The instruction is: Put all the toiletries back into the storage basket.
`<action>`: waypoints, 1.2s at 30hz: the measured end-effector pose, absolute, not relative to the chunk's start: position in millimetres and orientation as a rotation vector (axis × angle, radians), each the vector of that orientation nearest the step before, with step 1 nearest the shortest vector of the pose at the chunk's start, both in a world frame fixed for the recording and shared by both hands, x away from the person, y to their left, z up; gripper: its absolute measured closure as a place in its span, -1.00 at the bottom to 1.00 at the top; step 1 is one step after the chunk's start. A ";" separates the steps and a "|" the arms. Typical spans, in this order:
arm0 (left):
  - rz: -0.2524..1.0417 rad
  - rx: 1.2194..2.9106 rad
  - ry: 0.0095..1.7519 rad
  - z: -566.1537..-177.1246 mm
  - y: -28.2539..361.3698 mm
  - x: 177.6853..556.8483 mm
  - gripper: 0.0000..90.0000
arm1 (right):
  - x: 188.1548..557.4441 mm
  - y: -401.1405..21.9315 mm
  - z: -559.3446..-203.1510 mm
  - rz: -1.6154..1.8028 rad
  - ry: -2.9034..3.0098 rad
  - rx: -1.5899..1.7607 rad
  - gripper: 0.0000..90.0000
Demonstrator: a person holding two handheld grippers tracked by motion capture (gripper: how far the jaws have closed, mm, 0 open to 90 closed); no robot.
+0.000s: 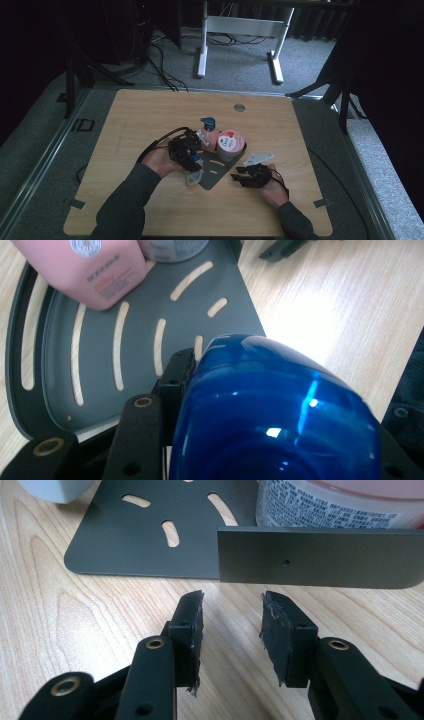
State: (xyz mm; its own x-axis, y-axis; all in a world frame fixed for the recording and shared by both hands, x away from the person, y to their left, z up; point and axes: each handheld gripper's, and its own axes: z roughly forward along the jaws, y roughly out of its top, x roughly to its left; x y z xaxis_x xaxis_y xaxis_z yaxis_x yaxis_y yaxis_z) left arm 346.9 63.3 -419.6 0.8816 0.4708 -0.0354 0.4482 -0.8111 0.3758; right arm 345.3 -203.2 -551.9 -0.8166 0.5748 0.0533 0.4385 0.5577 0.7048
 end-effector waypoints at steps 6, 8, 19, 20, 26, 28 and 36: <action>0.084 2.667 0.679 -419.7 58.4 350.4 0.23 | 345.7 -203.8 -552.0 1.103 2.606 0.856 0.34; 0.083 2.668 0.681 -420.2 58.0 352.0 0.23 | 345.7 -203.7 -552.0 1.103 2.606 0.854 0.34; 0.086 2.650 0.708 -424.6 53.4 363.4 0.23 | 345.5 -203.7 -552.0 1.103 2.605 0.857 0.34; 0.085 2.649 0.711 -424.6 53.3 364.6 0.24 | 345.5 -203.8 -552.0 1.102 2.606 0.856 0.34; 0.101 2.648 0.720 -424.6 52.3 370.7 0.24 | 345.3 -204.0 -551.8 1.101 2.608 0.857 0.34; 0.105 2.648 0.728 -423.6 52.6 372.8 0.24 | 345.3 -204.0 -551.8 1.101 2.608 0.857 0.34; 0.135 2.641 0.736 -420.3 53.0 379.5 0.24 | 345.2 -204.1 -551.8 1.101 2.608 0.859 0.34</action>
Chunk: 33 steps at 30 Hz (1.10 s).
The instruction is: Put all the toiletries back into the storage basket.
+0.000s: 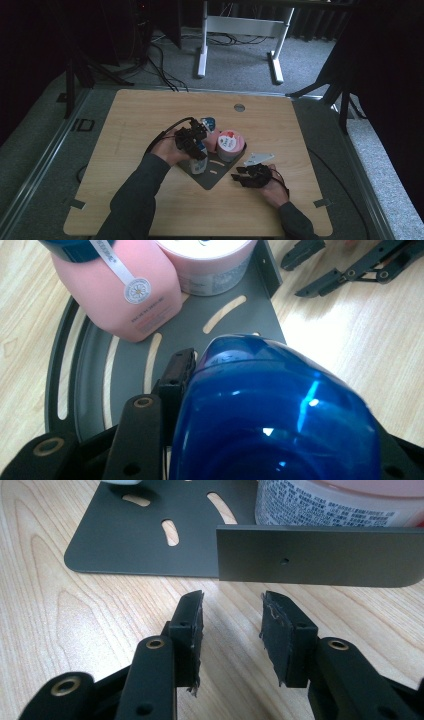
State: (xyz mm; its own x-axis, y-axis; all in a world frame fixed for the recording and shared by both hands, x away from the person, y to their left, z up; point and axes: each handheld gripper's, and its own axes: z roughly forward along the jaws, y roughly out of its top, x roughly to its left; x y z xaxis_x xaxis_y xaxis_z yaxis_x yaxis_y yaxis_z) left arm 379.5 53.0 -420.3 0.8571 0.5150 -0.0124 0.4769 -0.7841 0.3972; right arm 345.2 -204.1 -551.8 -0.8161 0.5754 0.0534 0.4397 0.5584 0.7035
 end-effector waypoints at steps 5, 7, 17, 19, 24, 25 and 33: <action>0.143 2.643 0.748 -422.9 54.5 384.3 0.24 | 345.4 -204.4 -551.7 1.100 2.609 0.858 0.34; 0.148 2.639 0.763 -423.5 55.6 386.0 0.24 | 345.4 -204.5 -551.7 1.100 2.609 0.858 0.34; 0.154 2.625 0.802 -423.2 62.0 395.3 0.24 | 345.4 -204.5 -551.7 1.099 2.609 0.857 0.34; 0.168 2.631 0.805 -421.7 62.5 396.7 0.24 | 345.4 -204.6 -551.7 1.099 2.609 0.857 0.34; 0.171 2.624 0.817 -419.1 64.4 401.3 0.24 | 345.6 -204.7 -551.7 1.100 2.609 0.856 0.34; 0.172 2.626 0.819 -419.2 64.7 402.4 0.24 | 345.7 -204.8 -551.6 1.099 2.610 0.856 0.34; 0.191 2.625 0.836 -420.6 69.0 409.1 0.24 | 346.2 -205.9 -551.7 1.101 2.609 0.856 0.34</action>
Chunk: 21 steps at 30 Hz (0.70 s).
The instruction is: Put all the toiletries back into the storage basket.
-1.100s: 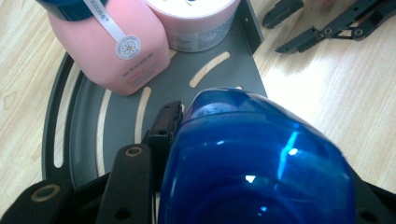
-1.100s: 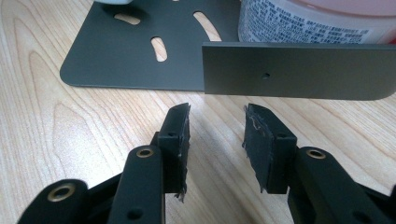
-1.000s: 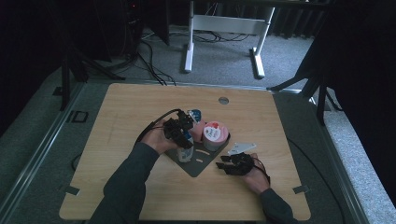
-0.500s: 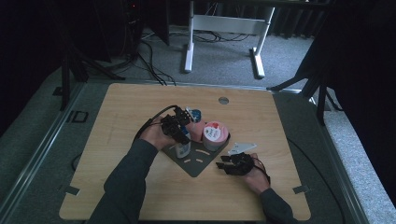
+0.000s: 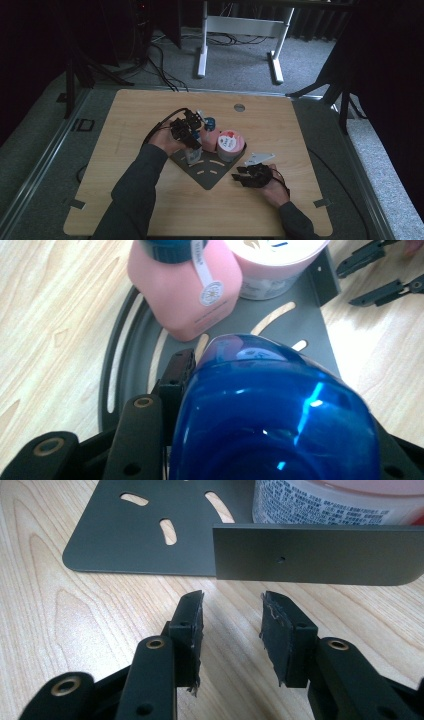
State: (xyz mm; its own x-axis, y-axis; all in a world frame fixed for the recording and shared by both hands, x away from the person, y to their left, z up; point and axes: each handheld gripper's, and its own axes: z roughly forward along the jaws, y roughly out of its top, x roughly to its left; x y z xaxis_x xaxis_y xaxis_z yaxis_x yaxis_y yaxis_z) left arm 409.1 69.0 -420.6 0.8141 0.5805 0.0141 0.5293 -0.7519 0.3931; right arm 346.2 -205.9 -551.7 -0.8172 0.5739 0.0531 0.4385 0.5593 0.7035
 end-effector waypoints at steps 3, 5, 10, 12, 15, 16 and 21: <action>0.193 2.622 0.852 -421.7 71.5 411.8 0.24 | 346.3 -205.8 -551.7 1.101 2.610 0.856 0.34; 0.204 2.624 0.856 -421.8 73.1 413.3 0.24 | 346.3 -205.8 -551.7 1.102 2.610 0.856 0.34; 0.213 2.617 0.867 -422.9 76.3 416.4 0.24 | 346.6 -205.7 -551.7 1.102 2.610 0.856 0.34; 0.211 2.613 0.875 -423.5 77.6 418.1 0.24 | 346.7 -205.4 -551.7 1.102 2.610 0.856 0.34; 0.217 2.607 0.876 -424.8 79.2 420.3 0.24 | 346.8 -205.1 -551.7 1.103 2.610 0.857 0.34; 0.217 2.608 0.871 -425.2 79.9 421.1 0.24 | 346.9 -205.0 -551.7 1.104 2.610 0.857 0.34; 0.210 2.593 0.899 -428.5 82.9 426.5 0.24 | 346.9 -204.8 -551.6 1.102 2.611 0.857 0.34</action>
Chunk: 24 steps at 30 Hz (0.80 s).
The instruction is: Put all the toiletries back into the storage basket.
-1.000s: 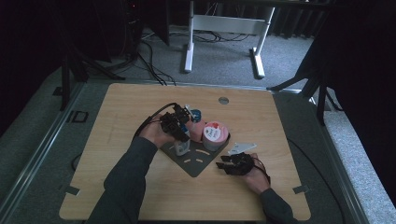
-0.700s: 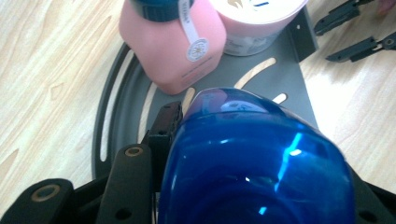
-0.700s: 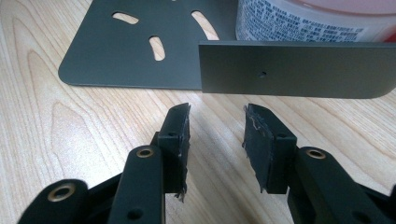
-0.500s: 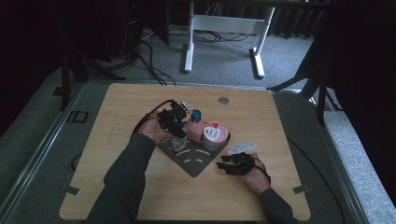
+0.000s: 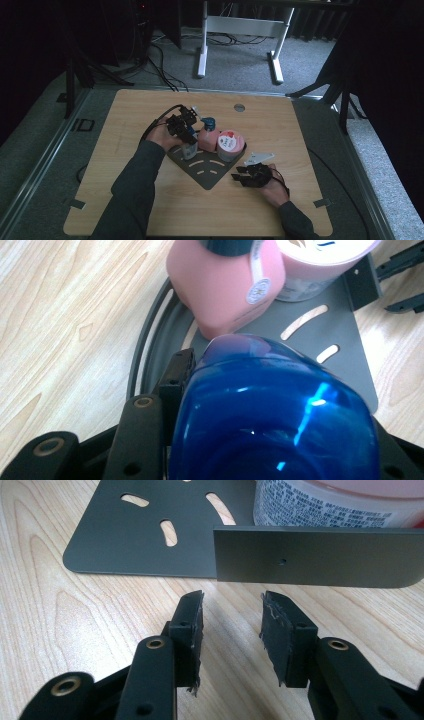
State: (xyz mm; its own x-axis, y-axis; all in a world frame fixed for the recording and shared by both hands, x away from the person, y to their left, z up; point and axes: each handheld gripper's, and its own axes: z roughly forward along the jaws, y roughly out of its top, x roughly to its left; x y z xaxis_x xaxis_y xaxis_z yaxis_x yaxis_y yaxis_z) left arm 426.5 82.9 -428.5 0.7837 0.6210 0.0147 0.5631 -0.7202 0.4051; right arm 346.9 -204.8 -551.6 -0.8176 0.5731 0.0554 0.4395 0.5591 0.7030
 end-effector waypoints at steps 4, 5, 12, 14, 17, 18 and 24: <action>0.218 2.581 0.915 -430.9 85.1 431.2 0.24 | 347.0 -204.6 -551.6 1.103 2.612 0.858 0.34; 0.217 2.572 0.923 -431.6 85.2 432.0 0.24 | 347.1 -204.6 -551.6 1.104 2.612 0.857 0.34; 0.228 2.558 0.963 -436.6 85.0 439.0 0.24 | 346.6 -204.4 -551.6 1.101 2.613 0.854 0.34; 0.235 2.553 0.970 -436.7 84.9 440.2 0.24 | 346.7 -204.4 -551.6 1.102 2.613 0.855 0.34; 0.236 2.547 0.982 -436.7 85.8 442.8 0.24 | 346.8 -204.1 -551.6 1.103 2.614 0.854 0.34; 0.234 2.539 0.990 -437.0 85.9 443.6 0.24 | 346.7 -203.8 -551.6 1.102 2.614 0.851 0.34; 0.251 2.529 1.011 -437.1 85.2 449.0 0.24 | 346.7 -203.5 -551.7 1.101 2.615 0.849 0.34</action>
State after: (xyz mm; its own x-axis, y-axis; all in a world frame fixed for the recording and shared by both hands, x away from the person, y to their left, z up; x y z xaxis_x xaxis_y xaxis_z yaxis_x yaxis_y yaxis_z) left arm 449.0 85.2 -437.1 0.7216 0.6922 0.0166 0.6196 -0.6562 0.4307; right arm 346.7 -203.5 -551.7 -0.8207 0.5688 0.0536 0.4358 0.5626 0.7026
